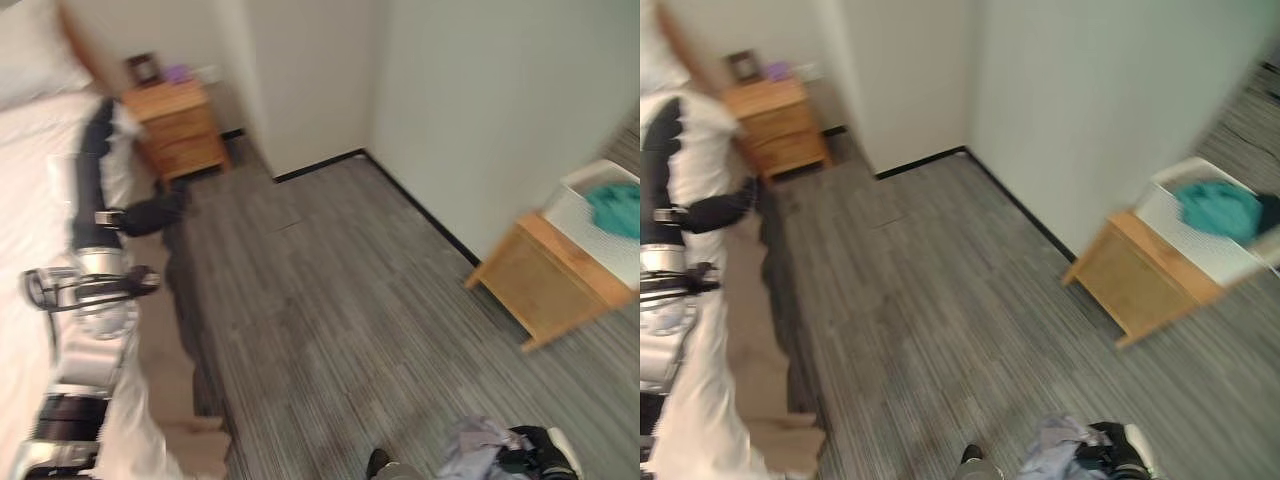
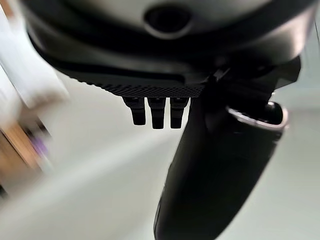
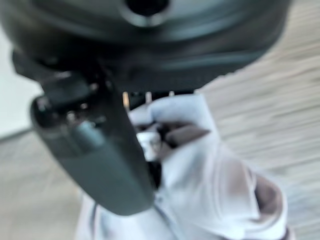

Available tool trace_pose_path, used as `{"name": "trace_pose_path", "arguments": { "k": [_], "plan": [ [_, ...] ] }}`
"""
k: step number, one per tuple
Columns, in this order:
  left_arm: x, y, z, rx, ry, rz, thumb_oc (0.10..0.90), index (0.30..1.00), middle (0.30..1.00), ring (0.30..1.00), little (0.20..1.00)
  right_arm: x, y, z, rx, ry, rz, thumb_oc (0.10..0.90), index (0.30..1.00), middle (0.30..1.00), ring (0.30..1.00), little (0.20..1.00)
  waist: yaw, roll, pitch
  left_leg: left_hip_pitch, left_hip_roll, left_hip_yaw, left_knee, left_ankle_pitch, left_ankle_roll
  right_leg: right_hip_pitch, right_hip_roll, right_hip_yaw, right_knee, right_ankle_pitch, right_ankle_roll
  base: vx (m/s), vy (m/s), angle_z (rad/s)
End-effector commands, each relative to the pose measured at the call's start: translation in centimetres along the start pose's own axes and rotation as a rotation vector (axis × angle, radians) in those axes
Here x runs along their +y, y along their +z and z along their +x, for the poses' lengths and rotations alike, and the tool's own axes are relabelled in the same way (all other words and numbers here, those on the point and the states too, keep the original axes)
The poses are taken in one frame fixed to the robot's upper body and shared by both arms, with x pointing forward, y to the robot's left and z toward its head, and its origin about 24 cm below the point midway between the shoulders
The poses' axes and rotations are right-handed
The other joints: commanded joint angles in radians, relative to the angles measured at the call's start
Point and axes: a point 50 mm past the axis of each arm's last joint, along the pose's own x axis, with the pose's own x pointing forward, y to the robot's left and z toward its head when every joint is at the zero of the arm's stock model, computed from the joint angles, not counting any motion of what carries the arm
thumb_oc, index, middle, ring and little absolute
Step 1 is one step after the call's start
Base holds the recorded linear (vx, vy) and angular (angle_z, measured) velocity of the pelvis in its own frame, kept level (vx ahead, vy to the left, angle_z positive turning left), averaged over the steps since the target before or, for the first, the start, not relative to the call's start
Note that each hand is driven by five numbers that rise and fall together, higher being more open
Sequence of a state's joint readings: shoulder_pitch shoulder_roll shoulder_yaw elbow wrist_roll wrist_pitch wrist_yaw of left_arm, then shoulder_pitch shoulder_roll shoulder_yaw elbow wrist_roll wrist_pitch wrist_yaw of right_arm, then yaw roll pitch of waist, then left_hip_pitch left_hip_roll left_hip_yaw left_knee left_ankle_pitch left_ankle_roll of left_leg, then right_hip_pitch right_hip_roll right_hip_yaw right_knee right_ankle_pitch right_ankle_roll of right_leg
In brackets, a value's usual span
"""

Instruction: Pick up bed clothes into laundry basket.

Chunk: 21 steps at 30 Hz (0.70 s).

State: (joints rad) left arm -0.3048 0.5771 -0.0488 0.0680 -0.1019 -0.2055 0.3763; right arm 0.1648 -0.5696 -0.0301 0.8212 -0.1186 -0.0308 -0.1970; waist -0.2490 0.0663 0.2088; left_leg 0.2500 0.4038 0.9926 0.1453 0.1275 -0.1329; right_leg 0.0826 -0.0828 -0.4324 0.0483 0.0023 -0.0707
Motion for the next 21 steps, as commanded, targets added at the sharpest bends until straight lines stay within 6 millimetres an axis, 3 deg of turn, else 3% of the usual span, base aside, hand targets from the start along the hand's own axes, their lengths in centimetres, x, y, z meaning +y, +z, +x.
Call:
{"name": "trace_pose_path", "arguments": {
  "k": [1, 2, 3, 4, 5, 7, 9, 10, 11, 12, 13, 15, 16, 18, 19, 20, 21],
  "plan": [
    [1.9, 3.3, 0.5, -0.178, 0.074, -0.058, 0.800, 0.900, 0.900, 0.900, 0.900, -2.4, 3.5, 0.7, -0.163, -0.106, -0.016, 0.400, 0.300, 0.300, 0.300, 0.300, 0.076, -0.038, -0.010, -0.130, 0.015, -0.436, 0.071, 0.117, -0.076, 0.086, -0.027, 0.083, -0.038, -0.181, 0.102, 0.04, -0.215, -1.37],
    [1.9, 3.2, 0.4, -0.177, 0.074, -0.058, 0.800, 0.900, 0.900, 0.900, 0.900, -2.3, 3.5, 0.7, -0.163, -0.105, -0.018, 0.400, 0.300, 0.300, 0.300, 0.300, 0.073, -0.038, -0.014, -0.138, 0.015, -0.437, 0.079, 0.111, -0.071, 0.081, -0.028, 0.081, -0.037, -0.179, 0.104, 0.09, -0.227, -1.31],
    [1.6, 2.4, -0.5, -0.134, 0.067, -0.078, 0.800, 0.900, 0.900, 0.900, 0.900, -2.4, 4.9, 0.7, -0.216, -0.109, -0.018, 0.400, 0.300, 0.300, 0.300, 0.300, 0.097, -0.049, -0.013, -0.146, -0.042, -0.562, 0.103, 0.051, -0.035, 0.071, -0.021, 0.140, -0.036, -0.175, 0.101, 0.01, -0.120, -2.59],
    [1.0, 1.4, -1.5, -0.084, 0.042, -0.093, 0.800, 0.900, 0.900, 0.900, 0.900, -2.2, 6.0, 0.7, -0.266, -0.105, -0.024, 0.400, 0.300, 0.300, 0.300, 0.300, 0.110, -0.056, -0.010, -0.161, -0.080, -0.628, 0.119, 0.017, 0.010, 0.050, -0.014, 0.186, -0.040, -0.152, 0.095, 0.10, -0.214, -3.28],
    [-0.1, -0.1, -3.2, -0.003, 0.003, -0.118, 0.800, 0.900, 0.900, 0.900, 0.900, -2.4, 7.6, 0.4, -0.345, -0.114, -0.041, 0.400, 0.300, 0.300, 0.300, 0.300, 0.139, -0.060, -0.010, -0.185, -0.141, -0.755, 0.159, -0.014, 0.039, 0.040, 0.007, 0.275, -0.057, -0.137, 0.089, 0.11, -0.167, -3.22],
    [-2.1, -1.3, -5.1, 0.084, -0.065, -0.183, 0.800, 0.900, 0.900, 0.900, 0.900, -2.7, 9.0, 0.0, -0.417, -0.125, -0.067, 0.400, 0.300, 0.300, 0.300, 0.300, 0.159, -0.071, 0.006, -0.254, -0.201, -0.842, 0.195, -0.043, 0.052, 0.047, 0.016, 0.338, -0.066, -0.134, 0.082, 0.20, -0.128, -1.82],
    [-3.6, -2.2, -6.5, 0.155, -0.119, -0.232, 0.800, 0.900, 0.900, 0.900, 0.900, -2.4, 10.1, -0.5, -0.482, -0.109, -0.093, 0.400, 0.300, 0.300, 0.300, 0.300, 0.175, -0.079, 0.032, -0.334, -0.258, -0.874, 0.189, -0.078, 0.064, 0.052, 0.025, 0.394, -0.063, -0.139, 0.077, 0.20, -0.080, -0.93],
    [-4.9, -2.7, -7.5, 0.207, -0.161, -0.267, 0.800, 0.900, 0.900, 0.900, 0.900, -2.1, 11.0, -0.9, -0.530, -0.103, -0.110, 0.400, 0.300, 0.300, 0.300, 0.300, 0.196, -0.079, 0.062, -0.404, -0.334, -0.897, 0.127, -0.101, 0.075, 0.062, 0.050, 0.444, -0.057, -0.154, 0.075, 0.16, -0.052, -0.77],
    [-4.9, -2.7, -7.5, 0.206, -0.161, -0.267, 0.800, 0.900, 0.900, 0.900, 0.900, -2.1, 11.0, -0.9, -0.530, -0.103, -0.110, 0.400, 0.300, 0.300, 0.300, 0.300, 0.198, -0.079, 0.060, -0.405, -0.334, -0.895, 0.122, -0.096, 0.076, 0.057, 0.050, 0.447, -0.056, -0.152, 0.075, 0.23, -0.043, -1.37],
    [-5.4, -3.0, -8.0, 0.233, -0.178, -0.277, 0.800, 0.900, 0.900, 0.900, 0.900, -2.0, 11.3, -1.0, -0.545, -0.098, -0.120, 0.400, 0.300, 0.300, 0.300, 0.300, 0.212, -0.072, 0.070, -0.428, -0.376, -0.917, 0.065, -0.091, 0.077, 0.067, 0.070, 0.472, -0.057, -0.162, 0.075, 0.23, -0.023, -1.38],
    [-6.0, -3.3, -8.6, 0.264, -0.194, -0.285, 0.800, 0.900, 0.900, 0.900, 0.900, -1.7, 11.7, -1.1, -0.560, -0.097, -0.140, 0.400, 0.300, 0.300, 0.300, 0.300, 0.233, -0.064, 0.077, -0.456, -0.414, -0.951, -0.004, -0.051, 0.073, 0.078, 0.094, 0.506, -0.057, -0.171, 0.073, 0.33, -0.042, -1.20],
    [-6.4, -3.7, -9.3, 0.297, -0.216, -0.288, 0.800, 0.900, 0.900, 0.900, 0.900, -1.5, 12.6, -1.3, -0.599, -0.099, -0.170, 0.400, 0.300, 0.300, 0.300, 0.300, 0.263, -0.062, 0.088, -0.509, -0.447, -0.993, -0.063, -0.015, 0.061, 0.108, 0.122, 0.565, -0.055, -0.199, 0.070, 0.41, -0.037, -1.22],
    [-6.8, -3.7, -9.8, 0.316, -0.237, -0.308, 0.800, 0.900, 0.900, 0.900, 0.900, -1.2, 13.2, -1.5, -0.633, -0.089, -0.210, 0.400, 0.300, 0.300, 0.300, 0.300, 0.280, -0.058, 0.064, -0.481, -0.449, -1.009, -0.109, -0.025, 0.098, 0.133, 0.135, 0.608, -0.055, -0.226, 0.082, 0.39, -0.008, -1.88],
    [-6.8, -3.7, -9.8, 0.317, -0.238, -0.308, 0.800, 0.900, 0.900, 0.900, 0.900, -1.2, 13.1, -1.5, -0.632, -0.089, -0.210, 0.400, 0.300, 0.300, 0.300, 0.300, 0.284, -0.058, 0.063, -0.479, -0.448, -1.005, -0.111, -0.026, 0.099, 0.133, 0.133, 0.612, -0.056, -0.226, 0.082, 0.31, -0.001, -0.69],
    [-7.4, -3.9, -10.2, 0.336, -0.284, -0.308, 0.800, 0.900, 0.900, 0.900, 0.900, -0.8, 13.0, -1.5, -0.630, -0.092, -0.226, 0.400, 0.300, 0.300, 0.300, 0.300, 0.291, -0.084, 0.041, -0.459, -0.462, -1.014, -0.105, -0.041, 0.132, 0.134, 0.116, 0.598, 0.036, -0.261, 0.084, 0.45, -0.032, 0.15],
    [-7.4, -4.1, -10.4, 0.348, -0.293, -0.301, 0.800, 0.900, 0.900, 0.900, 0.900, -0.8, 13.4, -1.6, -0.647, -0.104, -0.241, 0.400, 0.300, 0.300, 0.300, 0.300, 0.298, -0.093, 0.034, -0.446, -0.459, -1.006, -0.112, -0.053, 0.141, 0.108, 0.114, 0.580, 0.109, -0.264, 0.105, 0.70, -0.079, -0.40],
    [-7.3, -4.4, -10.2, 0.360, -0.304, -0.275, 0.800, 0.900, 0.900, 0.900, 0.900, -1.6, 15.2, -1.9, -0.704, -0.147, -0.280, 0.400, 0.300, 0.300, 0.300, 0.300, 0.289, -0.103, 0.043, -0.384, -0.450, -0.981, -0.134, -0.097, 0.156, -0.018, 0.070, 0.513, 0.361, -0.167, 0.217, 0.48, -0.070, -0.61]
  ]
}}
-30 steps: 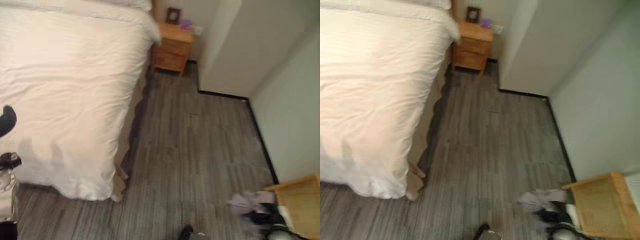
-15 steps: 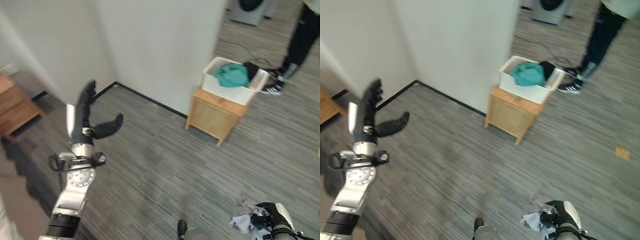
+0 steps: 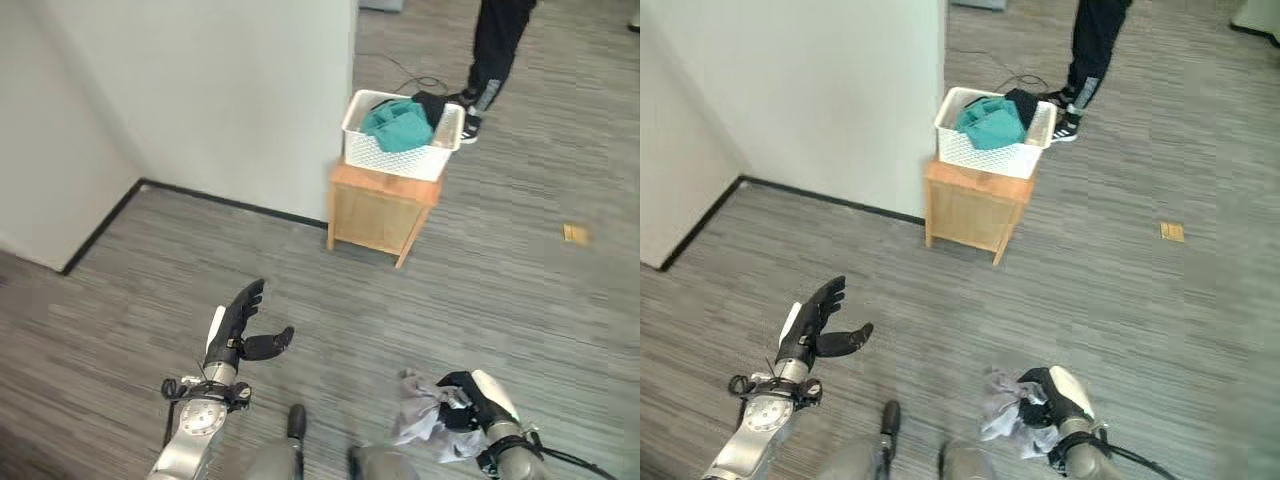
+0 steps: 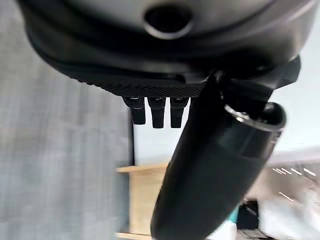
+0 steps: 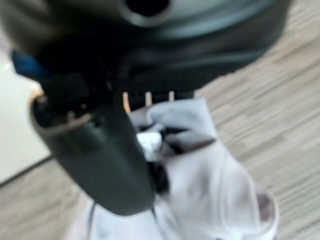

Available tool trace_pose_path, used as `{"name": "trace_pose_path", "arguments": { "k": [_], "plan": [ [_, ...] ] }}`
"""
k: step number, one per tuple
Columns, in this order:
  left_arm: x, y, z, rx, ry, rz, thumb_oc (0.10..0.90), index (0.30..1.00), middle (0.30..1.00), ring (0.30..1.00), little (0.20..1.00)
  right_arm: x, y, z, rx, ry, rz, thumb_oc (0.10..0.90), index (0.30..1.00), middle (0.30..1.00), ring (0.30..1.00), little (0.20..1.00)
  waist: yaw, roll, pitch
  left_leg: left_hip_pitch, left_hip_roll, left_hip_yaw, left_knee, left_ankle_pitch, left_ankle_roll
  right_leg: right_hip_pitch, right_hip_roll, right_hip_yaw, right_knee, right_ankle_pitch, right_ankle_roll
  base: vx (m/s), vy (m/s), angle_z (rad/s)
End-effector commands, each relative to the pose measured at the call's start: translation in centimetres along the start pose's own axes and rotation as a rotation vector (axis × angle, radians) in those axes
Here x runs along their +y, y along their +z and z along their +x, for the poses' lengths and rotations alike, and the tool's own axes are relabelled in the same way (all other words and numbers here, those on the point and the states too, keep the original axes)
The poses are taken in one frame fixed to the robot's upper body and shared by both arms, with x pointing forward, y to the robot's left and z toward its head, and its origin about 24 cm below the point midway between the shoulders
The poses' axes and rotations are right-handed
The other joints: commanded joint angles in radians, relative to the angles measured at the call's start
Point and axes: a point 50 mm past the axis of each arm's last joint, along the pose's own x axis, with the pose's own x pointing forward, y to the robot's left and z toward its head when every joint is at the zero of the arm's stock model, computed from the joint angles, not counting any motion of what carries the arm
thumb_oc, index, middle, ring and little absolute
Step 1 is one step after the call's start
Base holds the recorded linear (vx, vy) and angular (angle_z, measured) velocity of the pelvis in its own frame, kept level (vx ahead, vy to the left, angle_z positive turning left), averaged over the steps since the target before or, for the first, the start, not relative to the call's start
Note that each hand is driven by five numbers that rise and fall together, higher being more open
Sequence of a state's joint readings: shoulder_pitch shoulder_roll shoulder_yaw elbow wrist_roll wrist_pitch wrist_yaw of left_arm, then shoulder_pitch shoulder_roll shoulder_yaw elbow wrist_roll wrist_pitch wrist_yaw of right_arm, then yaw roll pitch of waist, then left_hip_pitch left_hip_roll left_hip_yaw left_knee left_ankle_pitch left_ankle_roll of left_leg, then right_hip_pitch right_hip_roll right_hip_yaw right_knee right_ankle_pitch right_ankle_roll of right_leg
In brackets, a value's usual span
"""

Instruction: Pick up bed clothes into laundry basket.

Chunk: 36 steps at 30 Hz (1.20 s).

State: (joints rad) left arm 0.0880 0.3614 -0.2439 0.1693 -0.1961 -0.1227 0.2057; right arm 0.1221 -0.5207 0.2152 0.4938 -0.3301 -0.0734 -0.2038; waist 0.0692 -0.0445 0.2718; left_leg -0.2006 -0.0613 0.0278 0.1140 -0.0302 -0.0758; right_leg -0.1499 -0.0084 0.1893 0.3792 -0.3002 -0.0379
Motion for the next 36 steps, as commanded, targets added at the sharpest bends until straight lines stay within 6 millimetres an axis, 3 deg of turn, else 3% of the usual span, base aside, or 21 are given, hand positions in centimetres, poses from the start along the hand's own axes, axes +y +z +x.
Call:
{"name": "trace_pose_path", "arguments": {
  "k": [1, 2, 3, 4, 5, 7, 8, 10, 11, 14, 16, 17, 18, 19, 21, 23, 24, 28, 29, 32, 36],
  "plan": [
    [-0.3, 6.6, 2.1, -0.308, -0.017, -0.029, 0.800, 0.900, 0.900, 0.900, 0.900, -8.7, 3.7, 1.5, -0.194, -0.291, -0.168, 0.400, 0.300, 0.300, 0.300, 0.300, -0.039, 0.011, -0.017, 0.097, 0.023, -0.005, -0.117, 0.053, 0.103, 0.162, -0.019, -0.123, 0.124, 0.179, 0.221, 0.35, -0.050, -0.71],
    [-0.3, 6.6, 2.1, -0.308, -0.017, -0.029, 0.800, 0.900, 0.900, 0.900, 0.900, -8.7, 3.7, 1.5, -0.194, -0.291, -0.169, 0.400, 0.300, 0.300, 0.300, 0.300, -0.037, 0.015, -0.018, 0.094, 0.027, -0.003, -0.119, 0.056, 0.102, 0.157, -0.014, -0.121, 0.124, 0.184, 0.221, 0.35, 0.019, -0.52],
    [0.1, 6.5, 2.3, -0.300, 0.006, 0.003, 0.800, 0.900, 0.900, 0.900, 0.900, -10.6, 6.1, 1.2, -0.296, -0.371, -0.188, 0.400, 0.300, 0.300, 0.300, 0.300, -0.067, 0.032, -0.008, 0.187, 0.047, 0.035, -0.157, 0.025, 0.116, 0.063, -0.040, -0.175, 0.304, 0.236, 0.259, 0.23, 0.020, -0.41],
    [0.1, 6.6, 2.3, -0.301, 0.006, 0.002, 0.800, 0.900, 0.900, 0.900, 0.900, -10.7, 6.1, 1.2, -0.296, -0.371, -0.189, 0.400, 0.300, 0.300, 0.300, 0.300, -0.065, 0.035, -0.010, 0.183, 0.051, 0.036, -0.158, 0.028, 0.115, 0.059, -0.036, -0.174, 0.303, 0.241, 0.258, 0.47, 0.027, -0.50],
    [0.5, 6.7, 2.4, -0.307, 0.027, 0.011, 0.800, 0.900, 0.900, 0.900, 0.900, -11.5, 7.6, 0.9, -0.360, -0.416, -0.185, 0.400, 0.300, 0.300, 0.300, 0.300, -0.083, 0.055, -0.004, 0.246, 0.074, 0.083, -0.182, -0.001, 0.110, -0.016, -0.111, -0.273, 0.335, 0.221, 0.250, 0.22, 0.004, -0.47],
    [0.6, 6.8, 2.3, -0.313, 0.031, 0.004, 0.800, 0.900, 0.900, 0.900, 0.900, -12.0, 8.3, 0.7, -0.389, -0.441, -0.186, 0.400, 0.300, 0.300, 0.300, 0.300, -0.091, 0.066, 0.001, 0.269, 0.086, 0.101, -0.183, -0.016, 0.104, -0.046, -0.144, -0.321, 0.300, 0.198, 0.232, 0.27, -0.036, -0.75],
    [0.7, 6.8, 2.3, -0.309, 0.030, -0.015, 0.800, 0.900, 0.900, 0.900, 0.900, -12.6, 9.1, 0.5, -0.420, -0.462, -0.193, 0.400, 0.300, 0.300, 0.300, 0.300, -0.099, 0.078, 0.004, 0.292, 0.101, 0.113, -0.187, -0.030, 0.093, -0.076, -0.152, -0.362, 0.246, 0.180, 0.208, 0.45, -0.177, -0.77],
    [0.3, 6.6, 2.3, -0.304, 0.007, -0.026, 0.800, 0.900, 0.900, 0.900, 0.900, -14.5, 11.3, 0.1, -0.505, -0.540, -0.212, 0.400, 0.300, 0.300, 0.300, 0.300, -0.122, 0.081, 0.004, 0.360, 0.106, 0.131, -0.197, -0.079, 0.074, -0.111, -0.109, -0.388, -0.038, 0.192, 0.166, 0.65, -0.411, -0.77],
    [0.1, 6.7, 2.4, -0.308, -0.008, -0.024, 0.800, 0.900, 0.900, 0.900, 0.900, -16.6, 13.2, -0.5, -0.572, -0.627, -0.260, 0.400, 0.300, 0.300, 0.300, 0.300, -0.139, 0.076, -0.007, 0.416, 0.115, 0.125, -0.201, -0.126, 0.035, -0.115, -0.095, -0.384, -0.345, 0.279, 0.182, 0.59, -0.448, -0.66],
    [-0.2, 6.8, 2.3, -0.319, -0.029, -0.036, 0.800, 0.900, 0.900, 0.900, 0.900, -18.0, 14.2, -1.4, -0.620, -0.668, -0.323, 0.400, 0.300, 0.300, 0.300, 0.300, -0.141, 0.074, -0.029, 0.434, 0.133, 0.121, -0.187, -0.156, 0.020, -0.068, -0.091, -0.380, -0.429, 0.316, 0.180, 0.48, -0.381, 0.27],
    [-1.0, 6.5, 2.3, -0.297, -0.027, -0.106, 0.800, 0.900, 0.900, 0.900, 0.900, -19.9, 15.9, -2.6, -0.704, -0.727, -0.379, 0.400, 0.300, 0.300, 0.300, 0.300, -0.141, 0.093, -0.044, 0.377, 0.200, 0.114, 0.033, -0.064, -0.018, -0.007, -0.066, -0.368, -0.406, 0.307, 0.129, 0.36, -0.371, 0.56],
    [-1.0, 6.5, 2.3, -0.297, -0.027, -0.106, 0.800, 0.900, 0.900, 0.900, 0.900, -20.0, 15.9, -2.6, -0.704, -0.727, -0.379, 0.400, 0.300, 0.300, 0.300, 0.300, -0.143, 0.091, -0.046, 0.371, 0.198, 0.111, 0.035, -0.061, -0.019, -0.010, -0.069, -0.370, -0.408, 0.310, 0.128, 0.26, -0.343, 0.21],
    [-1.5, 6.4, 2.1, -0.288, -0.041, -0.128, 0.800, 0.900, 0.900, 0.900, 0.900, -21.2, 16.9, -3.3, -0.748, -0.765, -0.413, 0.400, 0.300, 0.300, 0.300, 0.300, -0.124, 0.091, -0.038, 0.287, 0.225, 0.078, 0.268, 0.064, -0.030, 0.063, -0.052, -0.385, -0.434, 0.281, 0.084, 0.15, -0.242, 0.07],
    [-1.5, 6.4, 2.1, -0.289, -0.041, -0.128, 0.800, 0.900, 0.900, 0.900, 0.900, -21.3, 17.0, -3.4, -0.748, -0.766, -0.413, 0.400, 0.300, 0.300, 0.300, 0.300, -0.128, 0.089, -0.038, 0.279, 0.223, 0.073, 0.273, 0.066, -0.030, 0.061, -0.055, -0.389, -0.437, 0.285, 0.083, 0.28, -0.372, 0.02],
    [-1.5, 6.6, 1.7, -0.303, -0.038, -0.142, 0.800, 0.900, 0.900, 0.900, 0.900, -22.8, 18.9, -4.8, -0.842, -0.811, -0.445, 0.400, 0.300, 0.300, 0.300, 0.300, -0.086, 0.059, -0.014, 0.162, 0.247, 0.105, 0.573, 0.100, -0.028, 0.161, -0.062, -0.408, -0.466, 0.239, 0.047, 0.33, -0.343, 0.11],
    [-1.4, 6.7, 1.6, -0.308, -0.027, -0.154, 0.800, 0.900, 0.900, 0.900, 0.900, -23.4, 19.5, -5.3, -0.865, -0.830, -0.467, 0.400, 0.300, 0.300, 0.300, 0.300, -0.075, 0.056, -0.006, 0.128, 0.273, 0.148, 0.589, 0.090, -0.029, 0.184, -0.074, -0.424, -0.466, 0.224, 0.050, 0.28, -0.199, 0.05],
    [-1.6, 6.7, 1.5, -0.307, -0.025, -0.169, 0.800, 0.900, 0.900, 0.900, 0.900, -24.4, 19.9, -5.6, -0.865, -0.850, -0.480, 0.400, 0.300, 0.300, 0.300, 0.300, -0.062, 0.058, 0.003, 0.076, 0.320, 0.230, 0.539, 0.077, -0.043, 0.221, -0.093, -0.450, -0.466, 0.198, 0.060, 0.24, -0.117, -0.01],
    [-1.6, 5.9, 1.1, -0.285, -0.032, -0.169, 0.800, 0.900, 0.900, 0.900, 0.900, -25.9, 19.9, -6.7, -0.865, -0.909, -0.495, 0.400, 0.300, 0.300, 0.300, 0.300, -0.051, 0.067, -0.008, 0.058, 0.281, 0.377, 0.278, 0.047, -0.068, 0.302, -0.105, -0.500, -0.466, 0.149, 0.084, 0.24, -0.032, 0.25],
    [-1.6, 5.9, 1.1, -0.285, -0.033, -0.169, 0.800, 0.900, 0.900, 0.900, 0.900, -25.9, 19.9, -6.7, -0.864, -0.909, -0.495, 0.400, 0.300, 0.300, 0.300, 0.300, -0.051, 0.067, -0.008, 0.060, 0.280, 0.377, 0.276, 0.048, -0.067, 0.303, -0.106, -0.500, -0.466, 0.149, 0.085, 0.23, -0.041, 0.45],
    [-1.5, 5.2, 1.0, -0.254, -0.047, -0.143, 0.800, 0.900, 0.900, 0.900, 0.900, -27.7, 19.8, -8.2, -0.854, -0.991, -0.521, 0.400, 0.300, 0.300, 0.300, 0.300, -0.083, 0.067, -0.053, 0.128, 0.299, 0.603, 0.090, 0.059, -0.045, 0.358, -0.106, -0.596, -0.465, 0.134, 0.090, 0.22, -0.007, 0.41],
    [-0.9, 3.9, 0.1, -0.207, -0.038, -0.116, 0.800, 0.900, 0.900, 0.900, 0.900, -28.8, 20.2, -8.9, -0.845, -1.027, -0.553, 0.400, 0.300, 0.300, 0.300, 0.300, -0.070, 0.061, -0.103, 0.170, 0.210, 0.540, -0.038, 0.049, -0.013, 0.388, -0.124, -0.626, -0.453, 0.152, 0.116, 0.27, 0.109, 0.31]
  ]
}}
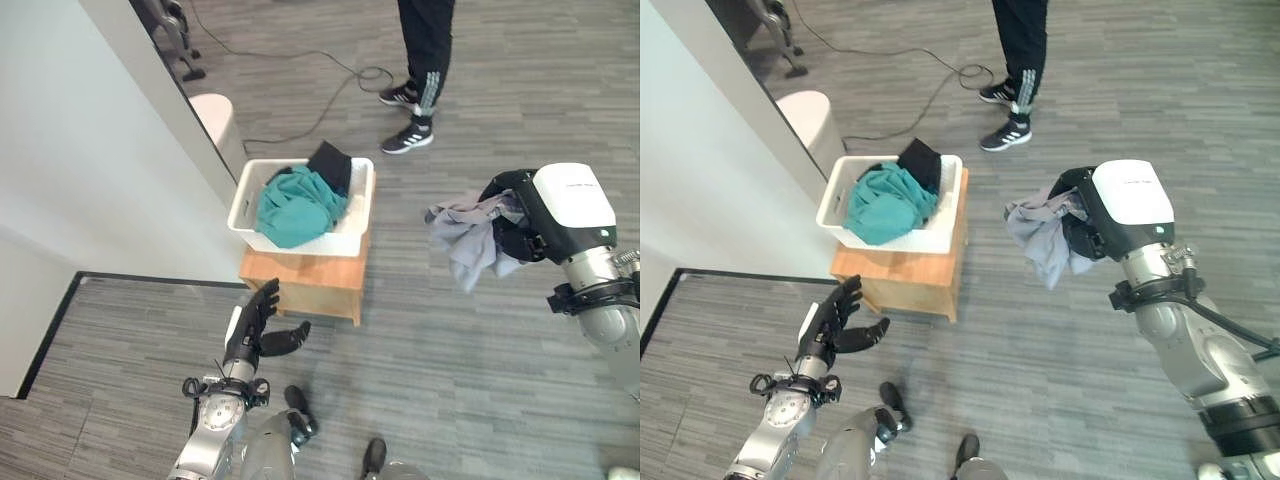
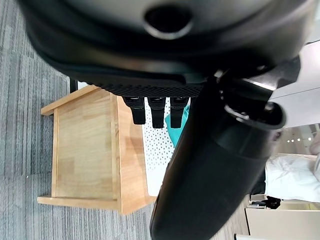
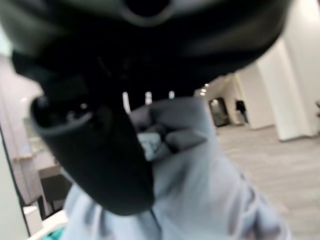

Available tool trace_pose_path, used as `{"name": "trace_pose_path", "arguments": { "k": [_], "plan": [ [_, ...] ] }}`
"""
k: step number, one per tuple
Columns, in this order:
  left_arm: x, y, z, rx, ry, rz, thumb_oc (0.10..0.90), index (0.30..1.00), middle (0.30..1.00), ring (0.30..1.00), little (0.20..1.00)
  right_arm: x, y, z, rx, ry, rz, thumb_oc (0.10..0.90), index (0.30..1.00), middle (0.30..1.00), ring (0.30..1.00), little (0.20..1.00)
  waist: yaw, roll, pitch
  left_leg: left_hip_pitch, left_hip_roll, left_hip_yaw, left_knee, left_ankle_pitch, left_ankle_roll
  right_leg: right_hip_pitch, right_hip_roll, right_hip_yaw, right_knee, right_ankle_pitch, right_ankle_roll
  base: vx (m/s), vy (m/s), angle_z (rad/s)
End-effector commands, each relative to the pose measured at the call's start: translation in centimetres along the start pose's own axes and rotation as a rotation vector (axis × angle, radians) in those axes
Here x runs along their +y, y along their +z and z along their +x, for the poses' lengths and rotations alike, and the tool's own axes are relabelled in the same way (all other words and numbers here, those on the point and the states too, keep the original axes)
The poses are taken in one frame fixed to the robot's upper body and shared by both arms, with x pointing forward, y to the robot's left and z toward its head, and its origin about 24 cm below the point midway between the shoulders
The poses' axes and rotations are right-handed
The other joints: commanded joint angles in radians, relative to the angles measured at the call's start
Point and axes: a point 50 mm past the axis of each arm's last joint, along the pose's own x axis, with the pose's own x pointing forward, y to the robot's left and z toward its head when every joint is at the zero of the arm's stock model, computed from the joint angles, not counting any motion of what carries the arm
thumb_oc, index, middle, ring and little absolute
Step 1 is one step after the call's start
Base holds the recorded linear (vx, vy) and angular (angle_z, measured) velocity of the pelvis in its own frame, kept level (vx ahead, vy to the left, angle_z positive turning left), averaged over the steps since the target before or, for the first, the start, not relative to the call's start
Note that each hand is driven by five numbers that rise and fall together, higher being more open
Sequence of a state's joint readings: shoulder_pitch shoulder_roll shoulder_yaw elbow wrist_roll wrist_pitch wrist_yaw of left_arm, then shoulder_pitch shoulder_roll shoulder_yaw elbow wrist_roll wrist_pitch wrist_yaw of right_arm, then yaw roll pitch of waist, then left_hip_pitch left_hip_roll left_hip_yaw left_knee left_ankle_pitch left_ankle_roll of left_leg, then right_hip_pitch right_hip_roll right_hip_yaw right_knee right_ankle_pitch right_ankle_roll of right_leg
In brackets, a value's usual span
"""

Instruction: Pick up bed clothes into laundry basket.

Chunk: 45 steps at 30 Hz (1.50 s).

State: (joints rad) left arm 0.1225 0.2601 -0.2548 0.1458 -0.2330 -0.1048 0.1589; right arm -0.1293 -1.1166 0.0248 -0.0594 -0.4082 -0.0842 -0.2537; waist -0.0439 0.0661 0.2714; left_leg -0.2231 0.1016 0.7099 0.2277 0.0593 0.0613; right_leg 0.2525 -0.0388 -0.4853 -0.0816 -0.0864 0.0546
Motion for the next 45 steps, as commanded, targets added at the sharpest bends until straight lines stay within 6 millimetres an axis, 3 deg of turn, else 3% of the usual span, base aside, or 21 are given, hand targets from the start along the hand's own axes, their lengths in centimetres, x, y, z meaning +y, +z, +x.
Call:
{"name": "trace_pose_path", "arguments": {
  "k": [1, 4, 6, 7, 8, 9, 11, 14, 15, 16, 17, 18, 19, 22, 26, 35, 45],
  "plan": [
    [1.8, 3.9, 0.3, -0.207, 0.007, 0.051, 0.800, 0.900, 0.900, 0.900, 0.900, -10.1, 1.4, 3.0, -0.133, -0.389, -0.108, 0.400, 0.300, 0.300, 0.300, 0.300, 0.057, -0.066, -0.126, 0.223, 0.026, -0.126, -0.202, -0.043, -0.130, -0.008, -0.102, 0.031, 0.056, -0.063, 0.036, 0.17, 0.078, 0.19],
    [2.4, 3.4, 0.0, -0.183, 0.012, 0.071, 0.800, 0.900, 0.900, 0.900, 0.900, -11.0, 1.3, 3.6, -0.135, -0.390, -0.134, 0.400, 0.300, 0.300, 0.300, 0.300, 0.067, -0.078, -0.141, 0.251, 0.004, -0.127, -0.237, -0.057, -0.107, -0.024, -0.120, 0.021, 0.149, -0.069, 0.054, 0.20, 0.107, 0.77],
    [2.8, 3.4, 0.0, -0.178, 0.017, 0.086, 0.800, 0.900, 0.900, 0.900, 0.900, -11.6, 1.1, 4.1, -0.127, -0.390, -0.139, 0.400, 0.300, 0.300, 0.300, 0.300, 0.064, -0.090, -0.140, 0.274, -0.017, -0.137, -0.257, -0.081, -0.081, -0.076, -0.170, 0.003, 0.292, -0.045, 0.101, 0.16, 0.119, 0.85],
    [2.9, 3.4, 0.0, -0.175, 0.011, 0.098, 0.800, 0.900, 0.900, 0.900, 0.900, -12.0, 0.6, 4.3, -0.099, -0.381, -0.145, 0.400, 0.300, 0.300, 0.300, 0.300, 0.065, -0.102, -0.136, 0.282, -0.030, -0.152, -0.257, -0.095, -0.071, -0.095, -0.190, 0.008, 0.353, 0.009, 0.132, 0.16, 0.141, 0.85],
    [2.9, 3.5, 0.1, -0.178, 0.013, 0.096, 0.800, 0.900, 0.900, 0.900, 0.900, -12.3, 0.6, 4.5, -0.098, -0.385, -0.139, 0.400, 0.300, 0.300, 0.300, 0.300, 0.059, -0.104, -0.132, 0.291, -0.044, -0.164, -0.267, -0.104, -0.056, -0.124, -0.214, 0.022, 0.421, 0.033, 0.152, 0.20, 0.175, 0.79],
    [2.9, 3.8, 0.2, -0.188, 0.005, 0.115, 0.800, 0.900, 0.900, 0.900, 0.900, -12.8, 0.5, 4.8, -0.093, -0.401, -0.119, 0.400, 0.300, 0.300, 0.300, 0.300, 0.039, -0.105, -0.115, 0.326, -0.058, -0.193, -0.288, -0.123, -0.037, -0.209, -0.231, 0.079, 0.557, 0.090, 0.187, 0.12, 0.149, 0.81],
    [2.9, 4.1, 0.4, -0.198, 0.003, 0.120, 0.800, 0.900, 0.900, 0.900, 0.900, -13.3, 0.6, 5.0, -0.093, -0.419, -0.110, 0.400, 0.300, 0.300, 0.300, 0.300, 0.037, -0.106, -0.105, 0.338, -0.058, -0.207, -0.300, -0.127, -0.034, -0.252, -0.241, 0.107, 0.597, 0.081, 0.186, 0.08, 0.057, 1.00],
    [3.0, 4.9, 0.9, -0.225, -0.002, 0.127, 0.800, 0.900, 0.900, 0.900, 0.900, -14.0, 0.4, 5.4, -0.083, -0.435, -0.104, 0.400, 0.300, 0.300, 0.300, 0.300, 0.040, -0.107, -0.088, 0.333, -0.036, -0.250, -0.304, -0.122, -0.055, -0.259, -0.247, 0.105, 0.468, 0.015, 0.135, 0.06, -0.090, 0.96],
    [2.8, 5.0, 1.1, -0.230, -0.014, 0.124, 0.800, 0.900, 0.900, 0.900, 0.900, -13.9, 0.0, 5.3, -0.066, -0.430, -0.113, 0.400, 0.300, 0.300, 0.300, 0.300, 0.032, -0.113, -0.081, 0.332, -0.030, -0.279, -0.305, -0.124, -0.064, -0.277, -0.234, 0.147, 0.367, -0.013, 0.119, 0.06, -0.251, 1.05],
    [2.8, 5.0, 1.3, -0.227, -0.018, 0.127, 0.800, 0.900, 0.900, 0.900, 0.900, -14.3, -0.2, 4.9, -0.051, -0.427, -0.150, 0.400, 0.300, 0.300, 0.300, 0.300, 0.016, -0.126, -0.078, 0.327, -0.022, -0.308, -0.294, -0.118, -0.074, -0.270, -0.198, 0.218, 0.198, 0.019, 0.114, 0.04, -0.213, 0.82],
    [2.8, 5.0, 1.3, -0.227, -0.021, 0.129, 0.800, 0.900, 0.900, 0.900, 0.900, -14.3, -0.3, 4.8, -0.048, -0.427, -0.150, 0.400, 0.300, 0.300, 0.300, 0.300, 0.018, -0.125, -0.078, 0.326, -0.020, -0.309, -0.293, -0.119, -0.074, -0.264, -0.194, 0.215, 0.187, 0.026, 0.114, 0.07, -0.187, 0.90],
    [2.7, 4.9, 1.3, -0.223, -0.021, 0.129, 0.800, 0.900, 0.900, 0.900, 0.900, -14.1, -0.7, 4.3, -0.031, -0.427, -0.153, 0.400, 0.300, 0.300, 0.300, 0.300, 0.011, -0.131, -0.077, 0.329, -0.021, -0.337, -0.290, -0.123, -0.074, -0.271, -0.183, 0.272, 0.167, 0.035, 0.120, 0.10, -0.100, 1.24],
    [3.3, 4.3, 1.1, -0.197, 0.005, 0.126, 0.800, 0.900, 0.900, 0.900, 0.900, -13.9, -1.5, 3.5, 0.011, -0.448, -0.164, 0.400, 0.300, 0.300, 0.300, 0.300, 0.010, -0.153, -0.086, 0.330, -0.028, -0.359, -0.275, -0.137, -0.073, -0.245, -0.190, 0.296, 0.137, 0.054, 0.127, 0.10, -0.097, 1.52],
    [3.2, 3.6, 0.7, -0.169, 0.002, 0.131, 0.800, 0.900, 0.900, 0.900, 0.900, -13.4, -2.1, 2.8, 0.050, -0.451, -0.162, 0.400, 0.300, 0.300, 0.300, 0.300, 0.035, -0.170, -0.102, 0.330, -0.035, -0.361, -0.273, -0.137, -0.069, -0.222, -0.199, 0.269, 0.134, 0.072, 0.131, 0.04, -0.052, 0.65],
    [3.2, 2.0, -0.1, -0.103, 0.004, 0.108, 0.800, 0.900, 0.900, 0.900, 0.900, -12.0, -1.8, 3.3, 0.045, -0.429, -0.110, 0.400, 0.300, 0.300, 0.300, 0.300, 0.065, -0.172, -0.122, 0.337, -0.045, -0.394, -0.279, -0.135, -0.067, -0.177, -0.190, 0.227, 0.124, 0.060, 0.124, 0.05, -0.033, 0.01],
    [3.1, 1.5, -0.3, -0.080, 0.010, 0.092, 0.800, 0.900, 0.900, 0.900, 0.900, -10.6, 0.9, 4.3, -0.064, -0.418, -0.013, 0.400, 0.300, 0.300, 0.300, 0.300, 0.080, -0.176, -0.120, 0.331, -0.048, -0.448, -0.292, -0.120, -0.070, -0.147, -0.176, 0.204, 0.106, 0.038, 0.105, 0.01, -0.024, 0.20],
    [3.2, 1.2, -0.6, -0.063, 0.018, 0.097, 0.800, 0.900, 0.900, 0.900, 0.900, -7.5, 1.0, 3.7, -0.033, -0.369, 0.067, 0.400, 0.300, 0.300, 0.300, 0.300, 0.099, -0.174, -0.103, 0.326, -0.053, -0.472, -0.296, -0.117, -0.065, -0.155, -0.180, 0.183, 0.143, 0.023, 0.100, 0.00, 0.001, 0.13]
  ]
}}
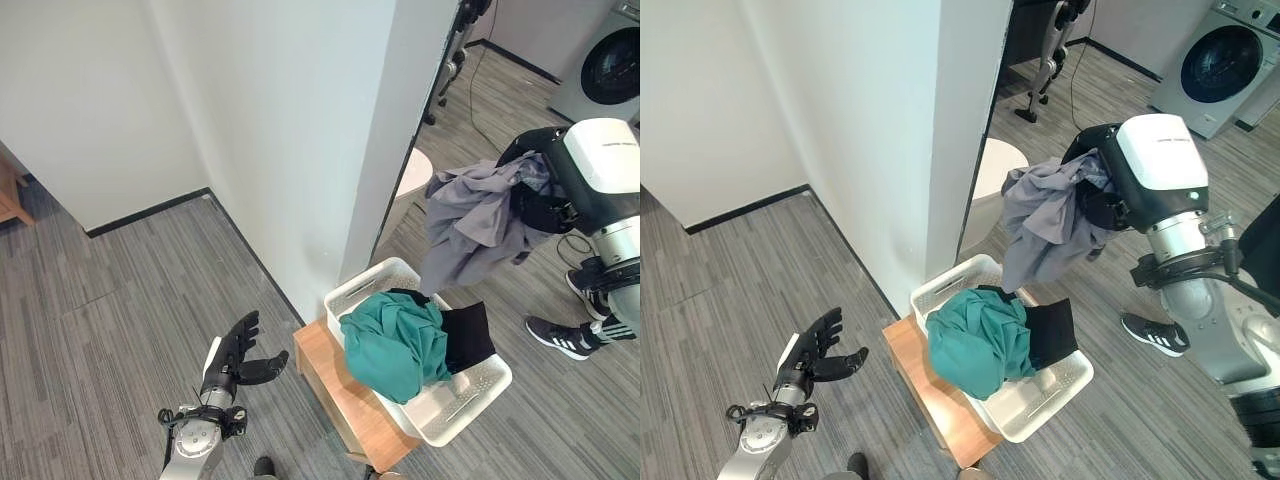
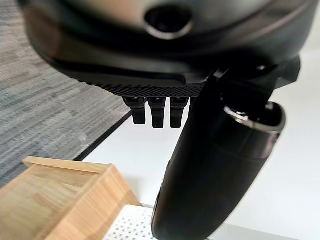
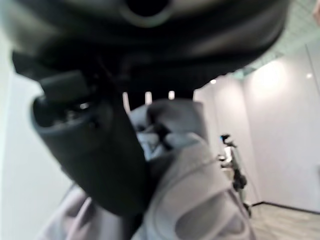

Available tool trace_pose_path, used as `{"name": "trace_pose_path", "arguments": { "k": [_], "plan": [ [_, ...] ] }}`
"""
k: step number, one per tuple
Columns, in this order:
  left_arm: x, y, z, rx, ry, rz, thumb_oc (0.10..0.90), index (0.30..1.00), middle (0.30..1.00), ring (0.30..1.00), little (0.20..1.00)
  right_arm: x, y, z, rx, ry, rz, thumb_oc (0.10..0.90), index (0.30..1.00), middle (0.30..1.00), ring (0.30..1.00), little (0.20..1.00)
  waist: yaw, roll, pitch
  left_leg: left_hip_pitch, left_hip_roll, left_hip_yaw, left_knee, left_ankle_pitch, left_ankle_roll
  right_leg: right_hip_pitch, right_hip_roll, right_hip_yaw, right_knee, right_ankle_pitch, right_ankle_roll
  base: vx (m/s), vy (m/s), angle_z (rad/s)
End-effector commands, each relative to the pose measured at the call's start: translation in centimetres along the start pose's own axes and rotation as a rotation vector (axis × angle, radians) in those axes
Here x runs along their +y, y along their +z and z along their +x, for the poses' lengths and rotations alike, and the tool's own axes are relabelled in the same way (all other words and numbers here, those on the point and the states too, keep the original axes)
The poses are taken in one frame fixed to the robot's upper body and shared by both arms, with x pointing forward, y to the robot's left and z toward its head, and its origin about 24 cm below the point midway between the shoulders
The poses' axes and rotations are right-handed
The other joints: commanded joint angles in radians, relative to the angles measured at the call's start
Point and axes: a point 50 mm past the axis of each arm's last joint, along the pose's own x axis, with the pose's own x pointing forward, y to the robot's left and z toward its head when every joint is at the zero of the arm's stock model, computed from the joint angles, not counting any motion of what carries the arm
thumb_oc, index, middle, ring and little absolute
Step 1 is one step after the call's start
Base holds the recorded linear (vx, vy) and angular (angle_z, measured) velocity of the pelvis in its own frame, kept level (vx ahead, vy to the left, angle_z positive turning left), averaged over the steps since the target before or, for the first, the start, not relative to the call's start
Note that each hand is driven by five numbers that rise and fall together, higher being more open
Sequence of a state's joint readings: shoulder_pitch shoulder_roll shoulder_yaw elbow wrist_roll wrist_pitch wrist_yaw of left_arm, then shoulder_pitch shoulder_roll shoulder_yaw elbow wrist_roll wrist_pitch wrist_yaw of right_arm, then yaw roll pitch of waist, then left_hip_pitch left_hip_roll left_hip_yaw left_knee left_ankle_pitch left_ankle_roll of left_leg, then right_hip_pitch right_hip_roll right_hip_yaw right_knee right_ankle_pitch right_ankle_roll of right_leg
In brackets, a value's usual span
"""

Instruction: Pick up bed clothes into laundry basket.

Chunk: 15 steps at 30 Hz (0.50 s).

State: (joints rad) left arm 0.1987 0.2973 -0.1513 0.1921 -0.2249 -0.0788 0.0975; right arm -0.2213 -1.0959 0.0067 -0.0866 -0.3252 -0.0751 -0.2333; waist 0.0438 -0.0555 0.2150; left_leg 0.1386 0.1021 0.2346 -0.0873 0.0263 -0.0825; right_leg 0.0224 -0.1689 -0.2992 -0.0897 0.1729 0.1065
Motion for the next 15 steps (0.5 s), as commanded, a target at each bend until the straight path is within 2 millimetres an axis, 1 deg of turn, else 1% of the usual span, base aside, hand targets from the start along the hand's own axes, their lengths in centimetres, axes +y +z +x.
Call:
{"name": "trace_pose_path", "arguments": {
  "k": [1, 2, 4, 5, 6, 7, 8, 9, 10, 12, 13, 14, 15],
  "plan": [
    [-0.2, 3.8, 0.7, -0.188, -0.041, 0.052, 0.800, 0.900, 0.900, 0.900, 0.900, -4.6, 0.5, 2.5, -0.017, -0.257, -0.010, 0.400, 0.300, 0.300, 0.300, 0.300, 0.014, -0.054, -0.043, -0.038, -0.055, 0.003, 0.017, -0.083, 0.080, 0.072, -0.051, -0.005, 0.153, -0.236, 0.048, 0.00, 0.009, 0.04],
    [-0.2, 3.8, 0.6, -0.187, -0.040, 0.046, 0.800, 0.900, 0.900, 0.900, 0.900, -3.5, 0.5, 2.3, -0.005, -0.239, 0.038, 0.400, 0.300, 0.300, 0.300, 0.300, 0.021, -0.056, -0.037, -0.041, -0.055, 0.002, 0.016, -0.081, 0.080, 0.068, -0.051, -0.011, 0.153, -0.234, 0.048, 0.00, 0.000, 0.00],
    [-0.2, 3.8, 0.6, -0.187, -0.040, 0.045, 0.800, 0.900, 0.900, 0.900, 0.900, -2.3, 0.7, 2.0, 0.004, -0.216, 0.091, 0.400, 0.300, 0.300, 0.300, 0.300, 0.025, -0.061, -0.030, -0.042, -0.056, -0.001, 0.015, -0.083, 0.080, 0.070, -0.051, -0.015, 0.154, -0.240, 0.048, 0.00, 0.000, 0.00],
    [-0.2, 3.8, 0.6, -0.187, -0.040, 0.046, 0.800, 0.900, 0.900, 0.900, 0.900, -2.3, 0.7, 2.0, 0.004, -0.217, 0.091, 0.400, 0.300, 0.300, 0.300, 0.300, 0.025, -0.062, -0.032, -0.046, -0.056, -0.001, 0.015, -0.079, 0.081, 0.067, -0.051, -0.015, 0.151, -0.235, 0.047, 0.00, 0.000, 0.00],
    [-0.2, 4.1, 0.8, -0.196, -0.038, 0.051, 0.800, 0.900, 0.900, 0.900, 0.900, -0.5, 1.4, 1.6, 0.006, -0.187, 0.172, 0.400, 0.300, 0.300, 0.300, 0.300, 0.032, -0.065, -0.020, -0.049, -0.058, -0.007, 0.016, -0.084, 0.082, 0.065, -0.053, -0.022, 0.162, -0.241, 0.049, 0.00, 0.000, 0.00],
    [-0.2, 4.1, 0.8, -0.197, -0.038, 0.052, 0.800, 0.900, 0.900, 0.900, 0.900, -0.5, 1.4, 1.6, 0.007, -0.188, 0.172, 0.400, 0.300, 0.300, 0.300, 0.300, 0.032, -0.066, -0.021, -0.053, -0.058, -0.007, 0.016, -0.080, 0.083, 0.063, -0.053, -0.022, 0.160, -0.237, 0.048, 0.00, -0.004, 0.04],
    [-0.3, 4.2, 0.9, -0.200, -0.035, 0.055, 0.800, 0.900, 0.900, 0.900, 0.900, 0.4, 1.6, 1.2, 0.016, -0.179, 0.216, 0.400, 0.300, 0.300, 0.300, 0.300, 0.033, -0.064, -0.014, -0.050, -0.060, -0.009, 0.016, -0.085, 0.084, 0.063, -0.055, -0.021, 0.168, -0.242, 0.049, 0.00, 0.014, 0.06],
    [-0.2, 4.3, 1.0, -0.202, -0.032, 0.056, 0.800, 0.900, 0.900, 0.900, 0.900, 0.8, 1.7, 1.0, 0.024, -0.176, 0.236, 0.400, 0.300, 0.300, 0.300, 0.300, 0.034, -0.065, -0.015, -0.054, -0.061, -0.010, 0.016, -0.083, 0.086, 0.058, -0.057, -0.021, 0.168, -0.238, 0.048, 0.01, 0.013, 0.06],
    [-0.2, 4.3, 1.0, -0.202, -0.032, 0.056, 0.800, 0.900, 0.900, 0.900, 0.900, 0.8, 1.7, 1.0, 0.024, -0.176, 0.236, 0.400, 0.300, 0.300, 0.300, 0.300, 0.034, -0.065, -0.016, -0.056, -0.061, -0.010, 0.016, -0.082, 0.086, 0.057, -0.056, -0.021, 0.167, -0.238, 0.048, 0.01, 0.015, 0.05],
    [-0.2, 4.5, 1.1, -0.211, -0.024, 0.054, 0.800, 0.900, 0.900, 0.900, 0.900, 2.4, 1.5, 0.0, 0.069, -0.155, 0.289, 0.400, 0.300, 0.300, 0.300, 0.300, 0.035, -0.060, -0.010, -0.057, -0.064, -0.013, 0.015, -0.084, 0.088, 0.054, -0.060, -0.024, 0.175, -0.240, 0.048, 0.01, 0.018, 0.07],
    [-0.2, 4.5, 1.1, -0.210, -0.024, 0.054, 0.800, 0.900, 0.900, 0.900, 0.900, 2.4, 1.5, 0.0, 0.070, -0.154, 0.289, 0.400, 0.300, 0.300, 0.300, 0.300, 0.035, -0.060, -0.009, -0.053, -0.064, -0.013, 0.015, -0.087, 0.087, 0.056, -0.061, -0.023, 0.178, -0.244, 0.049, 0.01, 0.014, 0.08],
    [-0.1, 4.6, 1.1, -0.214, -0.022, 0.055, 0.800, 0.900, 0.900, 0.900, 0.900, 3.3, 1.3, -0.4, 0.094, -0.136, 0.309, 0.400, 0.300, 0.300, 0.300, 0.300, 0.035, -0.058, -0.006, -0.054, -0.065, -0.015, 0.015, -0.088, 0.088, 0.054, -0.063, -0.025, 0.181, -0.245, 0.049, 0.01, 0.004, 0.06],
    [-0.1, 4.6, 1.1, -0.214, -0.022, 0.055, 0.800, 0.900, 0.900, 0.900, 0.900, 3.3, 1.3, -0.4, 0.094, -0.136, 0.309, 0.400, 0.300, 0.300, 0.300, 0.300, 0.035, -0.058, -0.006, -0.053, -0.065, -0.015, 0.015, -0.088, 0.088, 0.054, -0.063, -0.025, 0.182, -0.246, 0.049, -0.01, 0.016, 0.05]
  ]
}}
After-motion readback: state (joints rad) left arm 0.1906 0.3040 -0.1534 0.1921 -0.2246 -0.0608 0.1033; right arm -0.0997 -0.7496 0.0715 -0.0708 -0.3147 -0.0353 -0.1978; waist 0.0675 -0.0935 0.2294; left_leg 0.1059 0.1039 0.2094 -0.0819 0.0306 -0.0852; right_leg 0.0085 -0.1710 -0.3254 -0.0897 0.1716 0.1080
